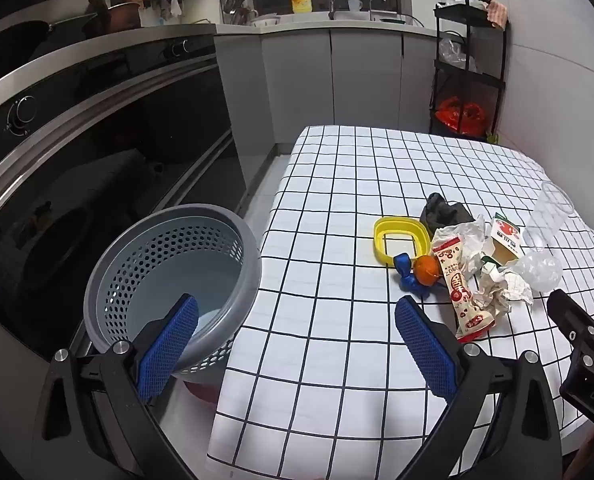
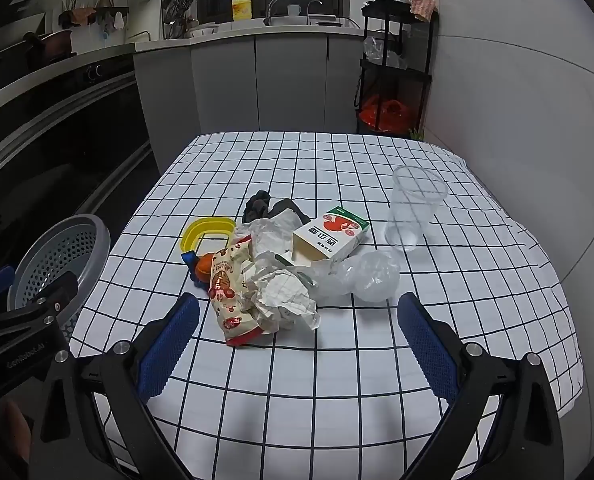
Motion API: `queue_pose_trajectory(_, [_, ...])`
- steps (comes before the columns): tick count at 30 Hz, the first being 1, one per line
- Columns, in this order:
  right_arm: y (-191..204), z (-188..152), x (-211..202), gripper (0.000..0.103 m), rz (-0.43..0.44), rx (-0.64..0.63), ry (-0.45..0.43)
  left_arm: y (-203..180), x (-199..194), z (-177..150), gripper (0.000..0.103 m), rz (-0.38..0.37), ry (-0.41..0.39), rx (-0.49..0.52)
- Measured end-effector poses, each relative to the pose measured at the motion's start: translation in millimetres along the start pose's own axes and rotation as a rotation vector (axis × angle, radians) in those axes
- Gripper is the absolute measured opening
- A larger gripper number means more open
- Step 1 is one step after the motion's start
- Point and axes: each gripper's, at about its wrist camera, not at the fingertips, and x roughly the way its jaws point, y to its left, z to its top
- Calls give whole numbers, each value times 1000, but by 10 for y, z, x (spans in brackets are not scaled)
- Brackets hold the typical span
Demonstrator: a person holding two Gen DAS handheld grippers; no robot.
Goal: Collect trash
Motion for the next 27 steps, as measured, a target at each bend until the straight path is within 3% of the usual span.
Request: queue_pose_trajectory(27, [13,10,10,95,4,4,-2,1,-16,-1,97,4,-11,9])
